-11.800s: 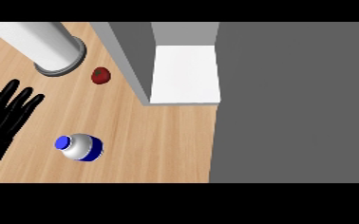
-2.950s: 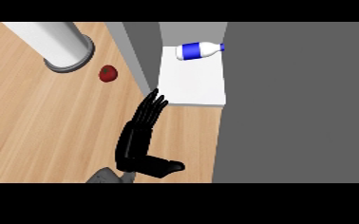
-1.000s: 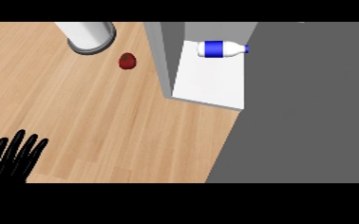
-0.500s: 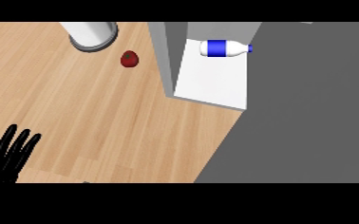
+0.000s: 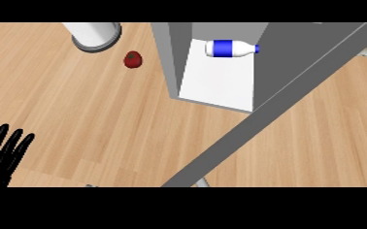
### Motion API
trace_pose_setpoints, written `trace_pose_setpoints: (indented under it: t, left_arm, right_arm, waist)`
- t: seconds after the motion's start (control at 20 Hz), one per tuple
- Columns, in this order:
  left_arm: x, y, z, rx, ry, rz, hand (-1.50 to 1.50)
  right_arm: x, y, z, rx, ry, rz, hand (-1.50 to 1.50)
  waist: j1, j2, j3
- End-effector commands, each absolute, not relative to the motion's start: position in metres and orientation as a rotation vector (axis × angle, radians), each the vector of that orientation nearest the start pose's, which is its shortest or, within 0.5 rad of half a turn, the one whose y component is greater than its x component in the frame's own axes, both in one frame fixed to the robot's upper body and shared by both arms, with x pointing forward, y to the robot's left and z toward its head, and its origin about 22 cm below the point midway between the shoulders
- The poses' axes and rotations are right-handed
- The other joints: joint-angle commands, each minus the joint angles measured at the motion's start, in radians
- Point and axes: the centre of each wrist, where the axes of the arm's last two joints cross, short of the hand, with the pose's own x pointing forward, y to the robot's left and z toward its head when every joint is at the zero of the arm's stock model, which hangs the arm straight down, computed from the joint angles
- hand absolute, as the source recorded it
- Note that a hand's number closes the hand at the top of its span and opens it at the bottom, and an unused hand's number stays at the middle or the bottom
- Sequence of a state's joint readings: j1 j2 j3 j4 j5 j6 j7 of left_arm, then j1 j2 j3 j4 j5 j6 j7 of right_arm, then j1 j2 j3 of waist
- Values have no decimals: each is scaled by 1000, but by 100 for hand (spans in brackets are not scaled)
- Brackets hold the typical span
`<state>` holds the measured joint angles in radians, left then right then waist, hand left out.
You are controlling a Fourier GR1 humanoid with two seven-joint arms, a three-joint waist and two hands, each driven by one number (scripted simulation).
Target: Pick up the bottled water, place it into the cabinet and close the cabinet
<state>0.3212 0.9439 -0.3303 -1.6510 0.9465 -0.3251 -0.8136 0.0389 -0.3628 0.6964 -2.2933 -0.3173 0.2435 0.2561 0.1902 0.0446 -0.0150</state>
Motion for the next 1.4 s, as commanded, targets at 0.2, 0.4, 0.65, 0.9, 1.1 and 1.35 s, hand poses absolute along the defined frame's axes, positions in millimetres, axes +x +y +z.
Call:
trace_pose_setpoints:
  t: [0.2, 0.4, 0.65, 0.9, 1.1, 1.35]
  left_arm:
    - [147, 382, 30, -545, -1852, 5, -150]
    - [139, 391, 27, -524, -1845, 22, -150]
    - [138, 392, 30, -541, -1827, 42, -150]
    - [134, 396, 25, -545, -1830, 46, -150]
    - [135, 388, 28, -547, -1839, 32, -150]
    - [140, 397, 33, -534, -1857, 41, -150]
  right_arm:
    - [212, -126, 120, 844, -1516, 572, 150]
    - [263, -122, 133, 690, -1576, 459, 150]
    - [320, -106, 142, 548, -1589, 389, 150]
    - [367, -99, 140, 467, -1583, 368, 150]
    - [380, -95, 152, 433, -1603, 373, 150]
    - [385, -95, 143, 450, -1615, 376, 150]
  waist:
    - [-26, -8, 8]
    - [-38, -21, 9]
    - [-71, -22, 13]
    - [-78, -17, 13]
    - [-93, -24, 14]
    - [-109, -24, 14]
